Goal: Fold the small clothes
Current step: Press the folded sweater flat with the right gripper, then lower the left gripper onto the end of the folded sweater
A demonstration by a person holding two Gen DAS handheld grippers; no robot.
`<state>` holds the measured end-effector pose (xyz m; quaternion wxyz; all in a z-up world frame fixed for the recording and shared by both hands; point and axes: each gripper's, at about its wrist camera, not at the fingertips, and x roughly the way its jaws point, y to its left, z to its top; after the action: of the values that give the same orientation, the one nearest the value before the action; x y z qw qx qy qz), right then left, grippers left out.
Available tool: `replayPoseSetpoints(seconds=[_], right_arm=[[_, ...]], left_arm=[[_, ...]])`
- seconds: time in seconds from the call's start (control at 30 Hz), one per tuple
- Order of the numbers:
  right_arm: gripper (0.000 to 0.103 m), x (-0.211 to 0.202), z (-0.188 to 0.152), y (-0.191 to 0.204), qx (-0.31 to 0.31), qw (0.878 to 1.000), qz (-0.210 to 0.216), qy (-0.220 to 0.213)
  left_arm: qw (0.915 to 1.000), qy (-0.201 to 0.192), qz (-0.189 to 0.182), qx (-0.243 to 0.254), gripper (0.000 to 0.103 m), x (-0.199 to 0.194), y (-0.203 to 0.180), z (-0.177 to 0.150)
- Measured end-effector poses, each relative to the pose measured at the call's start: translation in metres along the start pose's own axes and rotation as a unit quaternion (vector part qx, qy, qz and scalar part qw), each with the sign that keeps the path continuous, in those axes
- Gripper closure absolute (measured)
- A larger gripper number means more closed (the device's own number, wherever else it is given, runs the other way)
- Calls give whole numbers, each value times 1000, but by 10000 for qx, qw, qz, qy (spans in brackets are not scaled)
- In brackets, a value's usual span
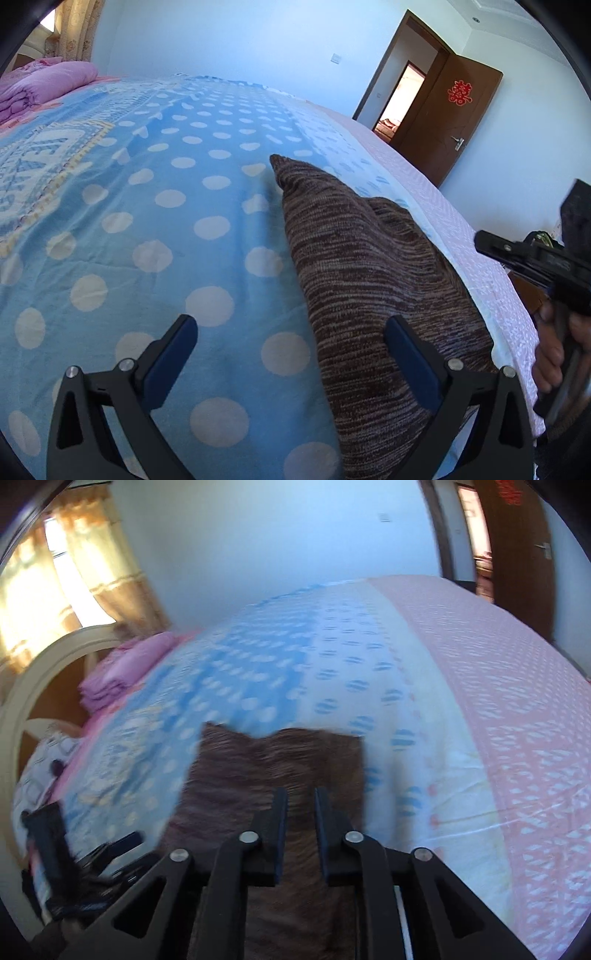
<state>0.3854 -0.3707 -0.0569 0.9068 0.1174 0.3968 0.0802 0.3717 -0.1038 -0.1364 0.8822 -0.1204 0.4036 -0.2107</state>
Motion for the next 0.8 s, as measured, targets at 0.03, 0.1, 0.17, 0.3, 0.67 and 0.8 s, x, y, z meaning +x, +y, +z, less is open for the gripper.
replayPoseSetpoints(seconds=[0.03,0.1,0.17,0.3,0.67,0.8], right_arm=[[78,0,-6,7,-62,9998,193,70],[75,9,-19,16,-137,9986,392,337],[75,21,-37,16,-159,9979,160,606],[79,29,-64,-7,42,9979,-94,637],[75,48,6,20,-345,9981,-232,455],[70,106,13,5,-346,9915,-601,1098]], left_arm=[[10000,24,-54,-42,0,0,-1,1],[9998,104,-156,-100,0,1,-3,5],[10000,72,-50,20,0,-2,-9,9],[9973,-16,494,548,0,1,-21,15],[9835,-144,1408,1123,0,43,-35,79],[9761,370,1729,1268,0,88,-27,73]])
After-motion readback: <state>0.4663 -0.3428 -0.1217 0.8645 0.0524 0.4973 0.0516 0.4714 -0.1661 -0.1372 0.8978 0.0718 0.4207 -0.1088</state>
